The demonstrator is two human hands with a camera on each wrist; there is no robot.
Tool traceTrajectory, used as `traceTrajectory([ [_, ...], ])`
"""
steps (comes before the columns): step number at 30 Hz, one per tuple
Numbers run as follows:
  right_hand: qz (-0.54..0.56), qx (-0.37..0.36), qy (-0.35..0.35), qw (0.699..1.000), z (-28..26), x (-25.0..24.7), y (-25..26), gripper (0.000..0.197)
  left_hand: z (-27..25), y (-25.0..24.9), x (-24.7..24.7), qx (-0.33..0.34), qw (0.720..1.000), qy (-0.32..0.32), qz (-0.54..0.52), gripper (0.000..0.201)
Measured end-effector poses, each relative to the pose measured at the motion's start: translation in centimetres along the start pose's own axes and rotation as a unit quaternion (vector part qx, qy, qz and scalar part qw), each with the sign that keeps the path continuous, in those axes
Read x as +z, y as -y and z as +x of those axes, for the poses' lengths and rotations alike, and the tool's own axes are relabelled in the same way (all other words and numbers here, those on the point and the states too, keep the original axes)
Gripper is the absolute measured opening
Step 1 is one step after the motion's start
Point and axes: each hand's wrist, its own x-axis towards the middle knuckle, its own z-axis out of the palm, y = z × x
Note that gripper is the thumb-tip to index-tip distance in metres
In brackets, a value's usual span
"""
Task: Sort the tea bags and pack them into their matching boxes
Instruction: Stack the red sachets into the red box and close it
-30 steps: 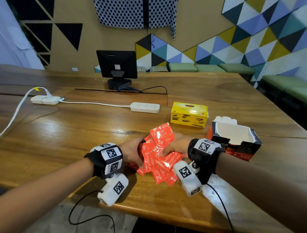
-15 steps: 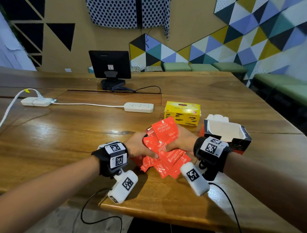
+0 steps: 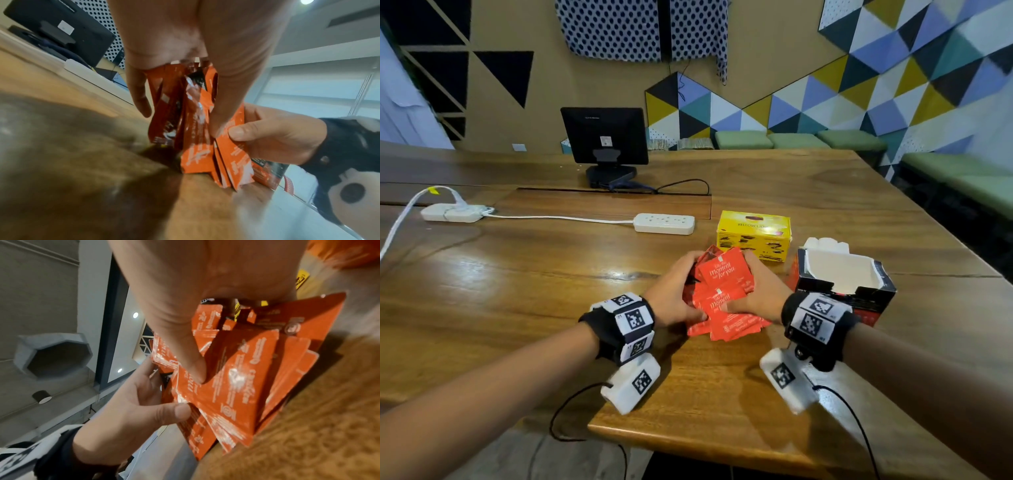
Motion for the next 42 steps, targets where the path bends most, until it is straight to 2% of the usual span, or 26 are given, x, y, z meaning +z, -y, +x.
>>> traceTrajectory([
  [3, -0.005, -0.028, -0.009, 1.0, 0.1, 0.7, 0.1, 0.072, -0.2, -0.2, 0.4, 0.017, 1.0, -0.018, 0.008, 0.096],
  [7, 0.008, -0.086, -0.079, 0.993, 0.5, 1.1, 0.6, 0.067, -0.1, -1.0, -0.4, 0.067, 0.994, -0.079, -0.04, 0.087],
  [10, 0.032, -0.08, -0.097, 0.992, 0.7, 1.0, 1.0, 0.066, 0.3, -0.8, -1.0, 0.072, 0.991, -0.105, -0.039, 0.093],
  [14, 0.011, -0.002, -0.012, 1.0, 0.5, 0.9, 0.1, 0.069, 0.3, 0.8, -0.6, -0.022, 0.999, -0.023, -0.016, 0.108],
  [16, 0.009, 0.02, 0.003, 1.0, 0.4, 0.9, -0.3, 0.075, 0.3, 1.2, -0.5, -0.059, 0.998, -0.008, -0.016, 0.112],
  [18, 0.014, 0.021, -0.005, 1.0, 0.6, 1.2, -0.3, 0.079, 0.5, 0.8, -0.2, -0.047, 0.999, -0.007, -0.017, 0.107],
  [21, -0.024, -0.006, -0.026, 0.999, 0.9, 2.1, -0.3, 0.088, 0.8, -0.1, 0.5, 0.01, 1.0, -0.004, 0.01, 0.098],
  [25, -0.041, -0.035, -0.09, 0.994, 0.6, 2.3, -0.8, 0.104, 0.7, 0.3, 0.4, 0.012, 1.0, -0.008, -0.006, 0.098],
  [28, 0.0, -0.027, -0.061, 0.998, 0.4, 1.8, -0.6, 0.123, 0.5, 0.1, 0.5, 0.01, 1.0, 0.011, -0.005, 0.092],
  [30, 0.0, -0.018, -0.026, 0.999, 0.3, 1.7, -0.3, 0.119, 0.4, 0.0, 0.7, 0.001, 1.0, 0.021, -0.003, 0.096],
  [32, -0.009, -0.014, -0.02, 1.0, 0.3, 1.8, -0.2, 0.113, 0.3, 0.2, 0.8, -0.02, 1.0, 0.022, -0.005, 0.105],
  [36, -0.013, -0.013, -0.026, 0.999, 0.3, 2.2, 0.0, 0.124, 0.4, 0.2, 0.9, -0.073, 0.997, -0.018, -0.027, 0.121],
  [40, 0.012, -0.004, 0.027, 1.0, 0.2, 1.9, 0.6, 0.111, 0.6, -0.5, 1.6, -0.068, 0.996, 0.0, -0.06, 0.129],
  [42, 0.009, 0.01, 0.019, 1.0, 0.3, 1.6, 0.4, 0.104, 0.6, -0.8, 1.7, -0.084, 0.994, -0.015, -0.063, 0.129],
])
